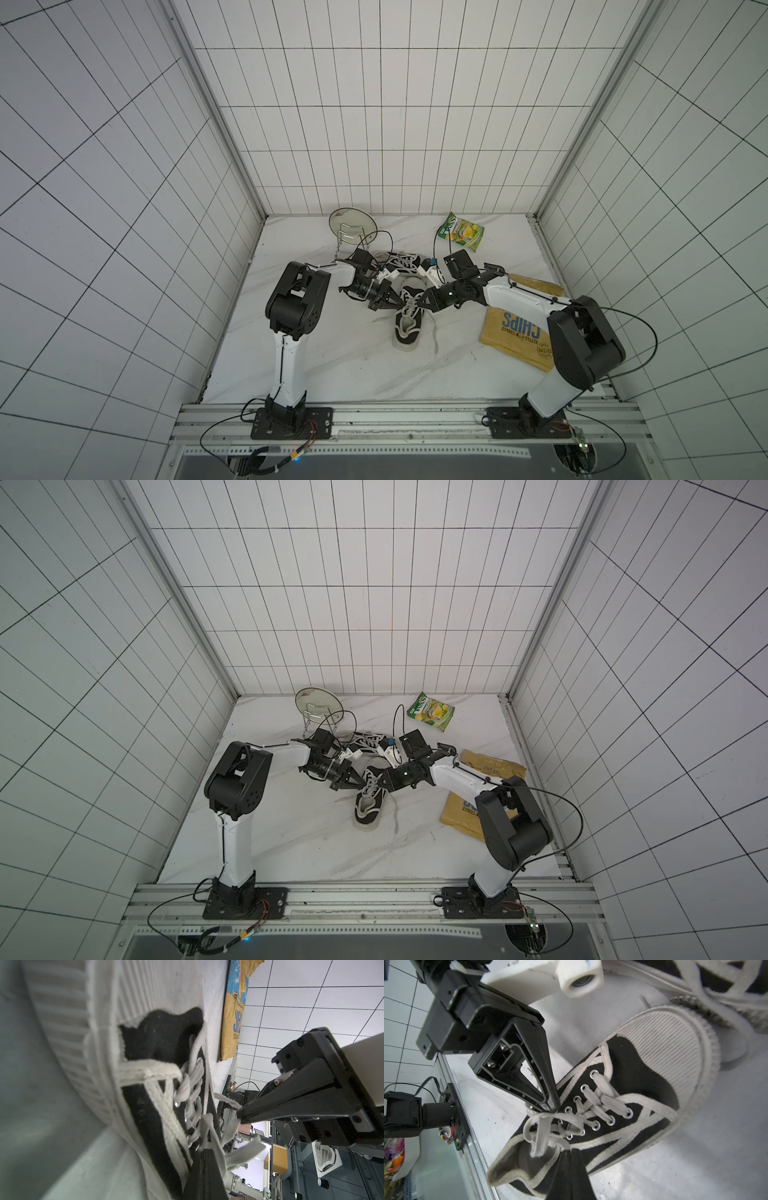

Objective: Tie the shoes
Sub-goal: Cross the shoelace with the shoelace.

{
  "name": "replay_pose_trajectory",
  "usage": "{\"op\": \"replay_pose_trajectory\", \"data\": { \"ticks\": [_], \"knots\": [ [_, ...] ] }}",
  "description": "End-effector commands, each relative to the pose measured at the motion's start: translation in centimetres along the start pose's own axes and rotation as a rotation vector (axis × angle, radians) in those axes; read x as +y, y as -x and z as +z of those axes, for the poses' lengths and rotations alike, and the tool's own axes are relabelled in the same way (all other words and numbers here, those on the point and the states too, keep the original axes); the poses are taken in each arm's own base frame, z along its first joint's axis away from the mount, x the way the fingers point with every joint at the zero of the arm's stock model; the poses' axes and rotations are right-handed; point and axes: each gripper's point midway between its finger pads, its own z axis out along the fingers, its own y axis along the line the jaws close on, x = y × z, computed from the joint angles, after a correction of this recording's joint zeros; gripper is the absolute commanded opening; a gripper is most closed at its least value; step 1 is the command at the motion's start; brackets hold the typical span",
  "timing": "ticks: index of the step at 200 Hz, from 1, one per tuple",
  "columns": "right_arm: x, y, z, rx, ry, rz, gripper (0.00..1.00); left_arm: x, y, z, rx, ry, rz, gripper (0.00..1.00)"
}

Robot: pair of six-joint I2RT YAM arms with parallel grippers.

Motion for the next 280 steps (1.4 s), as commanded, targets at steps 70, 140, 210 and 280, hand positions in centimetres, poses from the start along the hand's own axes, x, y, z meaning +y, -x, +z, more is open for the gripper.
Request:
{"op": "replay_pose_trajectory", "data": {
  "ticks": [70, 140, 210, 280],
  "knots": [
    [0.7, 0.0, 2.3, 0.027, 0.059, -0.006, 0.00, -0.3, -0.2, 1.4, 0.065, -0.033, 0.012, 0.06],
    [0.7, 1.1, 2.8, 0.006, 0.075, -0.002, 0.00, -0.4, -0.3, 1.5, 0.071, -0.042, 0.011, 0.17],
    [1.1, 1.5, 3.0, -0.001, 0.100, -0.004, 0.00, 0.0, -0.2, 1.6, 0.074, -0.031, 0.000, 0.24],
    [1.3, 1.5, 3.2, 0.009, 0.128, -0.003, 0.00, -0.2, -0.3, 1.5, 0.074, -0.036, 0.010, 0.07]
  ]
}}
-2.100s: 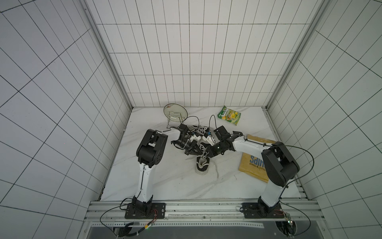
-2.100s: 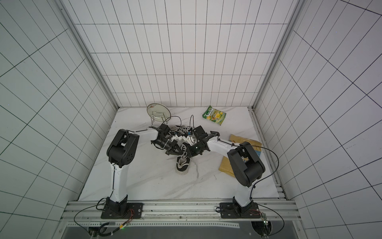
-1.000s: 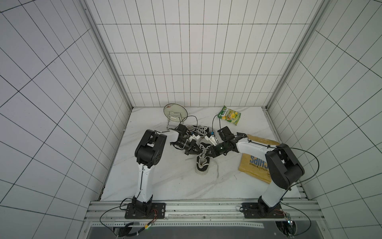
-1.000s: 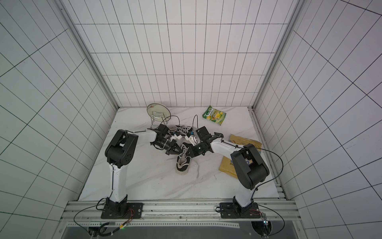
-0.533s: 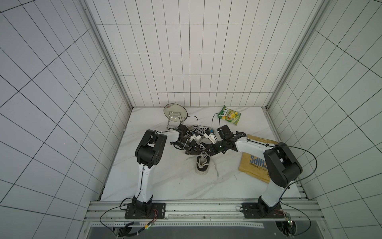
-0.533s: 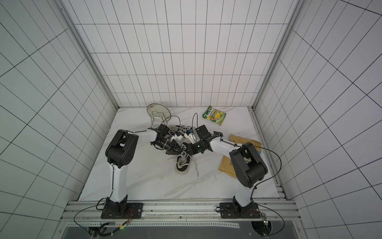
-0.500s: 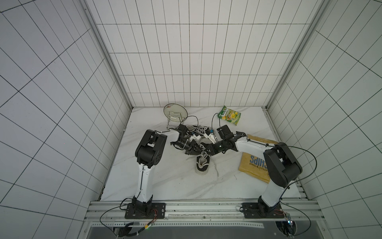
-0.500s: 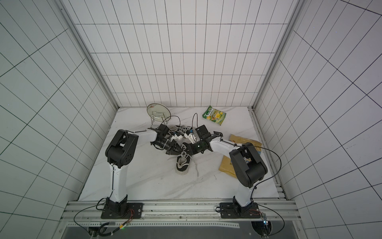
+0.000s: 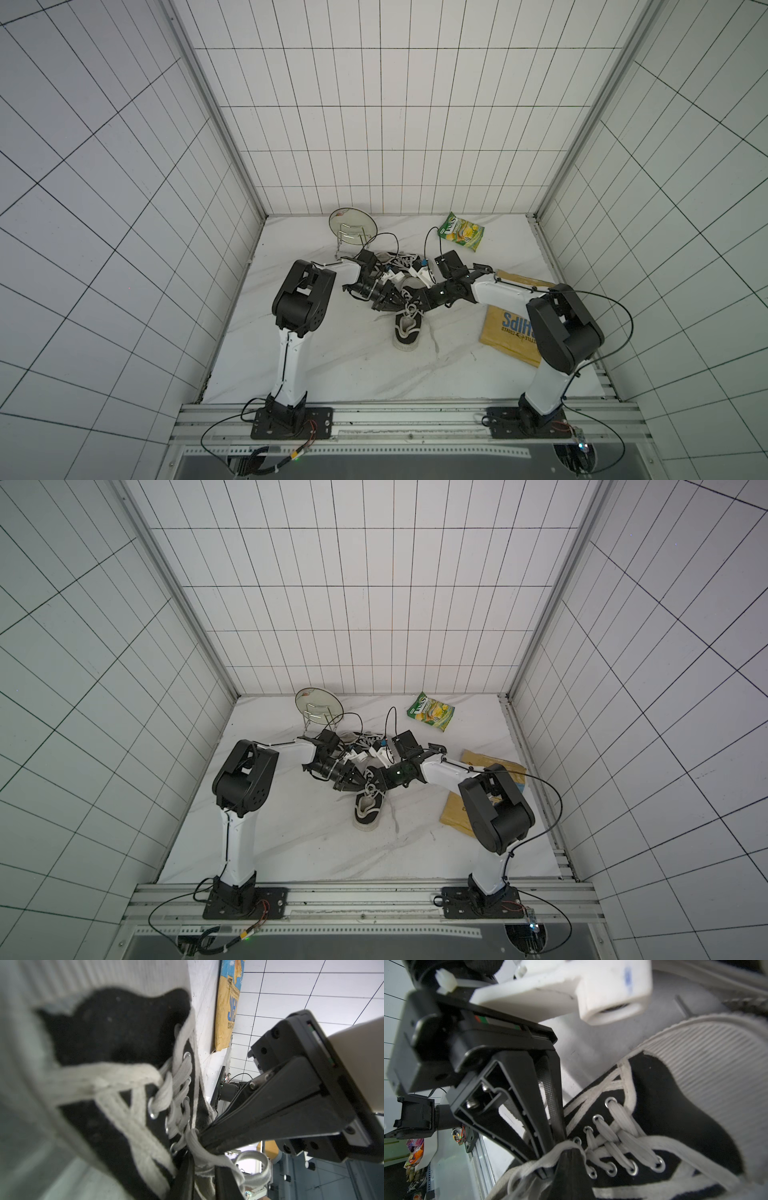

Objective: Tie the shoes
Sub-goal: Cross the shoelace with the shoelace.

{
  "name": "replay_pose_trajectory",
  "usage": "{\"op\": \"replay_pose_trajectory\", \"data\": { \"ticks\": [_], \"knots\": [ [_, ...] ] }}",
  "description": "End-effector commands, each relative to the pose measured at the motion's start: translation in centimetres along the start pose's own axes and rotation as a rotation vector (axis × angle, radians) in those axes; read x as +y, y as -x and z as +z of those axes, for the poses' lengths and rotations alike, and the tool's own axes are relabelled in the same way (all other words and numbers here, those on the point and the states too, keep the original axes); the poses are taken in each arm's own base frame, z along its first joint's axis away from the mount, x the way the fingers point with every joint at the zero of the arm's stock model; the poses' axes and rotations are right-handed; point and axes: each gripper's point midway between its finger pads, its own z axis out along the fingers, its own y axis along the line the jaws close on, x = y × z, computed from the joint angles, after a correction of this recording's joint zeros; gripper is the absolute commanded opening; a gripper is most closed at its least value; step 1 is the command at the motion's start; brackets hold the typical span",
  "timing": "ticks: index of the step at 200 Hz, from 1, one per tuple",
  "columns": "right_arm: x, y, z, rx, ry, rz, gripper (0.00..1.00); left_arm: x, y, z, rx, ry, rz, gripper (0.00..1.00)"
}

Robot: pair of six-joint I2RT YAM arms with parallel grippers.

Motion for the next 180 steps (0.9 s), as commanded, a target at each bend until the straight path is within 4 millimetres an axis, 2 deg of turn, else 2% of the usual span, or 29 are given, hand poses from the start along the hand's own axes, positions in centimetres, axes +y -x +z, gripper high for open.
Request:
{"op": "replay_pose_trajectory", "data": {
  "ticks": [1, 13, 73, 117, 148, 167, 180],
  "knots": [
    [1.0, 0.9, 0.2, -0.008, 0.043, -0.020, 0.00, 0.5, 0.3, 0.3, 0.004, 0.002, 0.025, 0.06],
    [1.0, 0.9, 0.0, -0.012, 0.037, -0.022, 0.00, 0.5, 0.4, 0.3, 0.002, 0.005, 0.026, 0.00],
    [0.3, 1.2, -1.7, -0.070, -0.021, -0.001, 0.00, 0.4, 0.5, -0.4, -0.033, 0.041, 0.041, 0.00],
    [-0.8, 0.8, -4.6, -0.114, -0.153, 0.020, 0.26, 0.8, 0.6, -0.9, -0.057, 0.065, 0.036, 0.00],
    [-2.2, 0.3, -8.8, -0.195, -0.273, 0.057, 0.41, 0.6, 0.6, -1.1, -0.068, 0.081, 0.047, 0.00],
    [-1.5, 0.6, -11.1, -0.263, -0.302, 0.048, 0.57, 0.6, 0.6, -1.1, -0.070, 0.085, 0.047, 0.00],
    [-0.3, 0.9, -11.7, -0.279, -0.265, 0.042, 0.63, 0.7, 0.6, -1.2, -0.071, 0.091, 0.046, 0.00]
  ]
}}
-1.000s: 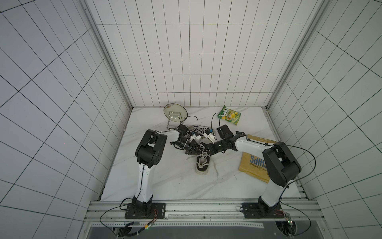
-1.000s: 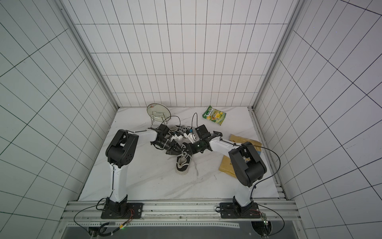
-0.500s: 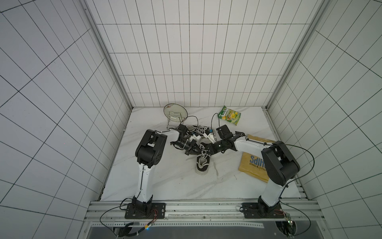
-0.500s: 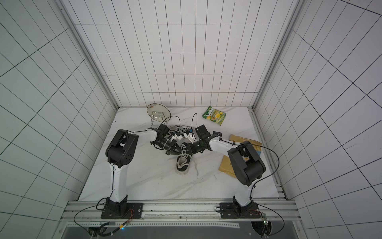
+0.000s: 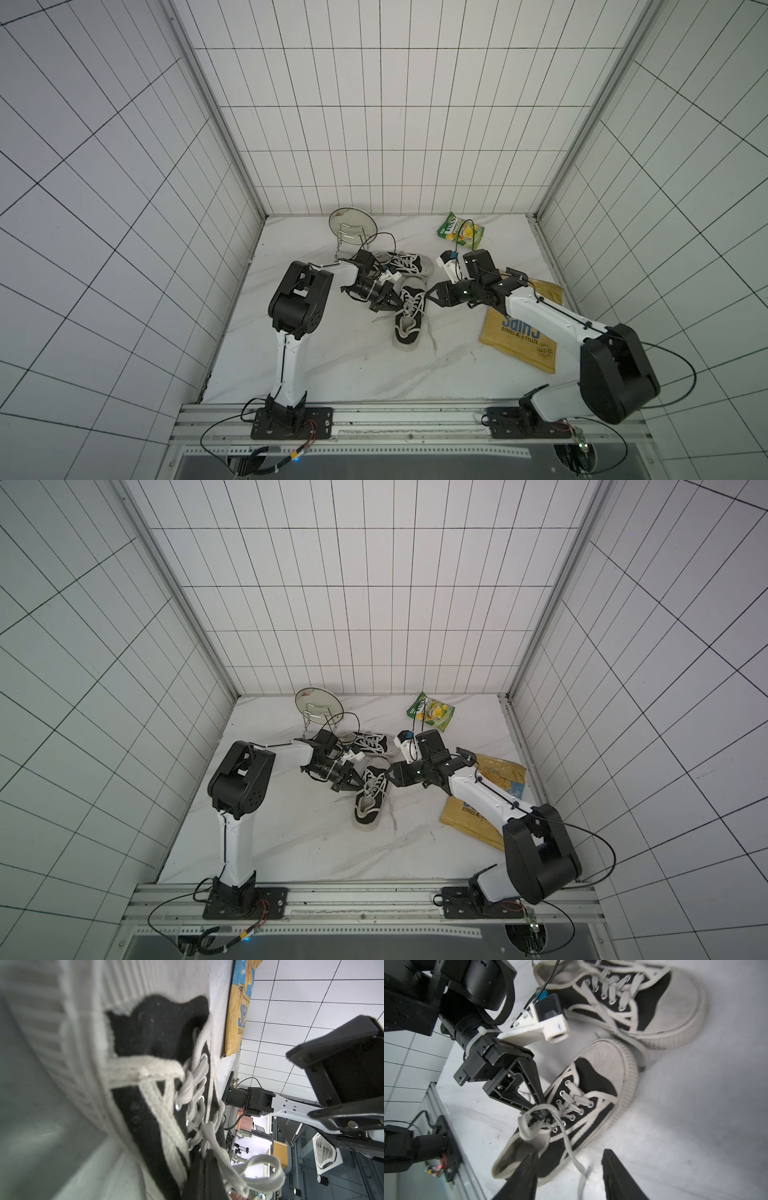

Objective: Tie the shoes
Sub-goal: Cross the shoelace with the shoelace.

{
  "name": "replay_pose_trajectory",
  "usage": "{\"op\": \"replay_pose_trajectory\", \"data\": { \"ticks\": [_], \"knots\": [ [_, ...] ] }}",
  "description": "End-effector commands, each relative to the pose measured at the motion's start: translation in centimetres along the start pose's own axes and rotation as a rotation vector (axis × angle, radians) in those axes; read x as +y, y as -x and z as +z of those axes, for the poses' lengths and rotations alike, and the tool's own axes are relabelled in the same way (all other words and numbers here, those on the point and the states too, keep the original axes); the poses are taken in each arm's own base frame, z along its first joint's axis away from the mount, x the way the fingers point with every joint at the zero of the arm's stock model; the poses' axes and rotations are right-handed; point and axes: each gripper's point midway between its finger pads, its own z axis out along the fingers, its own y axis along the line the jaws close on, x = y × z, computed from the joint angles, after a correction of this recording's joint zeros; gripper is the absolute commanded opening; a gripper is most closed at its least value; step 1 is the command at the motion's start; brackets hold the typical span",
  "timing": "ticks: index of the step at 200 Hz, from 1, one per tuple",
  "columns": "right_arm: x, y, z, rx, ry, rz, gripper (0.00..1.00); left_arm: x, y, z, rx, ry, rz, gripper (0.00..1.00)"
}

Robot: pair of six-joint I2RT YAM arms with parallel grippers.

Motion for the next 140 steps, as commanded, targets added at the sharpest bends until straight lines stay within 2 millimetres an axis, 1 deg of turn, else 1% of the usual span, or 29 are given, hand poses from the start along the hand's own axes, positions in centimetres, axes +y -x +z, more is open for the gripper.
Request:
{"op": "replay_pose_trajectory", "data": {
  "ticks": [1, 17, 37, 46, 70, 97, 108, 119, 140],
  "knots": [
    [0.1, 0.3, -1.7, -0.032, -0.025, 0.016, 0.64, -0.3, 0.3, -0.5, -0.028, 0.027, 0.040, 0.00],
    [1.7, 0.1, -1.0, -0.011, 0.040, 0.024, 0.67, -0.3, 0.3, -0.6, -0.031, 0.030, 0.038, 0.00],
    [3.8, -0.7, 1.2, 0.053, 0.111, -0.005, 0.70, -0.2, 0.3, -0.7, -0.037, 0.032, 0.039, 0.00],
    [4.4, -1.0, 2.4, 0.079, 0.132, -0.014, 0.73, -0.3, 0.4, -0.8, -0.039, 0.032, 0.042, 0.00],
    [5.1, -0.9, 4.4, 0.126, 0.152, -0.042, 0.74, -0.3, 0.4, -0.8, -0.039, 0.032, 0.043, 0.00],
    [5.4, -0.9, 6.2, 0.162, 0.192, -0.046, 0.73, -0.3, 0.4, -0.8, -0.039, 0.032, 0.043, 0.00],
    [5.4, -1.0, 6.8, 0.175, 0.203, -0.047, 0.69, -0.3, 0.3, -0.8, -0.039, 0.032, 0.043, 0.00],
    [5.5, -0.9, 7.1, 0.183, 0.212, -0.048, 0.61, -0.4, 0.4, -0.8, -0.039, 0.031, 0.043, 0.00],
    [5.6, -0.9, 7.4, 0.191, 0.226, -0.046, 0.34, -0.4, 0.4, -0.8, -0.041, 0.033, 0.045, 0.00]
  ]
}}
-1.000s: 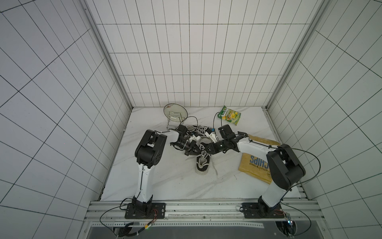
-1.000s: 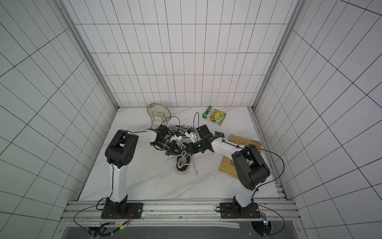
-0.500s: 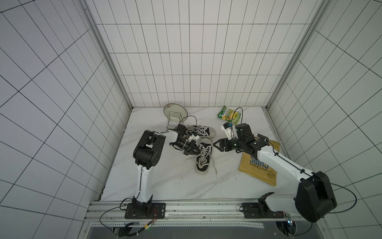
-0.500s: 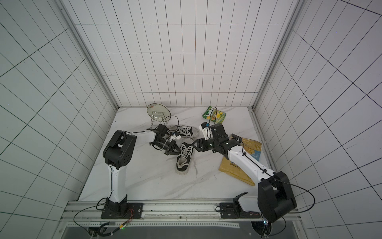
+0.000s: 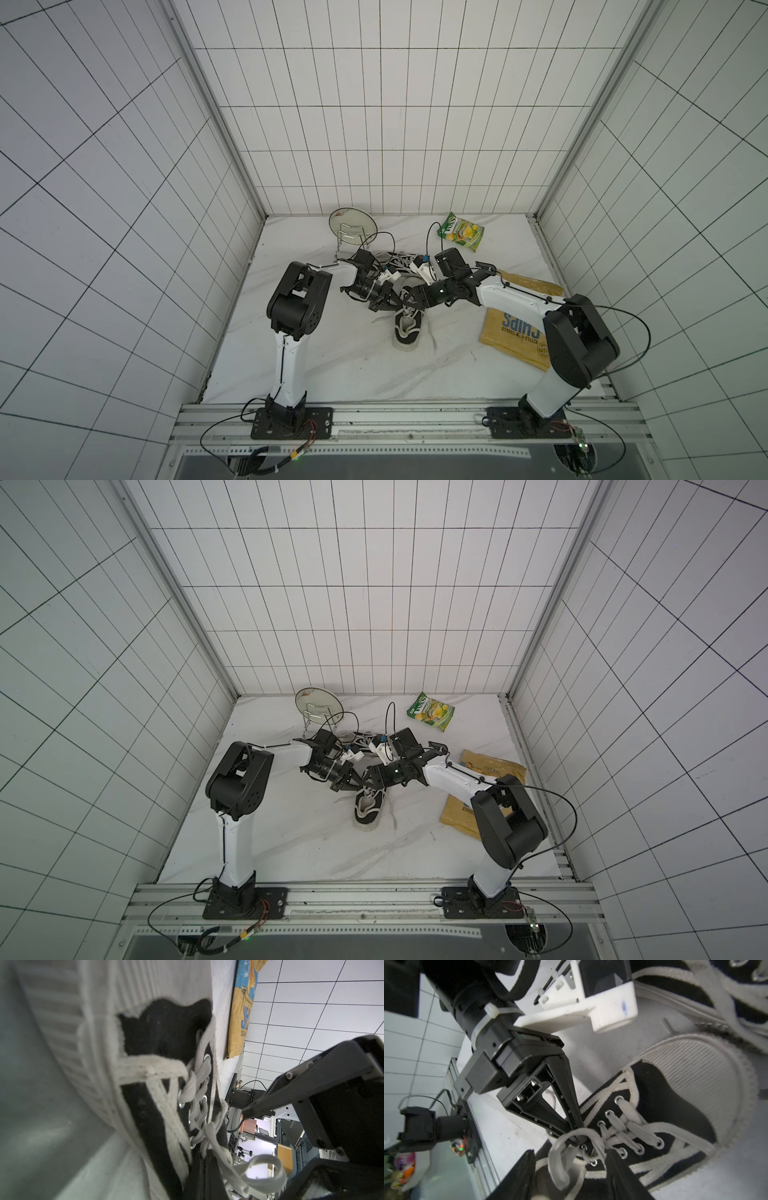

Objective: Tie the shoes
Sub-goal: Cross the shoelace with the shoelace, then tie the shoelace on the shoe.

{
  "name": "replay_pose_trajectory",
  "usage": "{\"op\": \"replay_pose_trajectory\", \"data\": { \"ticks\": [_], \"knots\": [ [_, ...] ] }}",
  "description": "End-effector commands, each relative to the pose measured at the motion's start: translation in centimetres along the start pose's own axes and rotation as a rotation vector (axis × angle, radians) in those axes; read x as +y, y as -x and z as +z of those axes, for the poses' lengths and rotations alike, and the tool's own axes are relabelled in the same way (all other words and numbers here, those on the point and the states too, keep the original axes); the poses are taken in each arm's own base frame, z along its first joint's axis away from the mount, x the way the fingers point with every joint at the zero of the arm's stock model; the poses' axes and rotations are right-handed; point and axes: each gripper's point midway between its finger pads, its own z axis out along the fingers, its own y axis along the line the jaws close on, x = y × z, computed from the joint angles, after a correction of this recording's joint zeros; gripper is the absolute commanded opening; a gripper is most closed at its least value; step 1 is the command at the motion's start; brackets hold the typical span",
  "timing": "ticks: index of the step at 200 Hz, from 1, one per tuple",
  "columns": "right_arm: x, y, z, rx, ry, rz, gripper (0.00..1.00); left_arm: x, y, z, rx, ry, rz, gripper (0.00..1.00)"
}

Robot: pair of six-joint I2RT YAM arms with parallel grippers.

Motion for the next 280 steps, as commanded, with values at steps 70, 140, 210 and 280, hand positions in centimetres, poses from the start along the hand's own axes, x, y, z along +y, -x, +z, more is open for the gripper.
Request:
{"op": "replay_pose_trajectory", "data": {
  "ticks": [70, 140, 210, 280],
  "knots": [
    [0.0, 0.2, -1.0, -0.021, 0.014, -0.017, 0.00, 0.1, 0.1, -2.2, -0.071, 0.059, 0.028, 0.00],
    [-2.1, -2.0, -2.8, -0.013, -0.043, 0.034, 0.00, 2.0, -0.9, -4.7, -0.122, 0.129, -0.020, 0.00],
    [-3.7, -4.5, -3.7, 0.010, -0.093, 0.080, 0.00, 5.7, -1.3, -6.7, -0.179, 0.320, -0.094, 0.00],
    [-5.1, -6.6, -4.0, 0.033, -0.145, 0.115, 0.00, 8.9, -1.8, -8.6, -0.222, 0.471, -0.163, 0.00]
  ]
}}
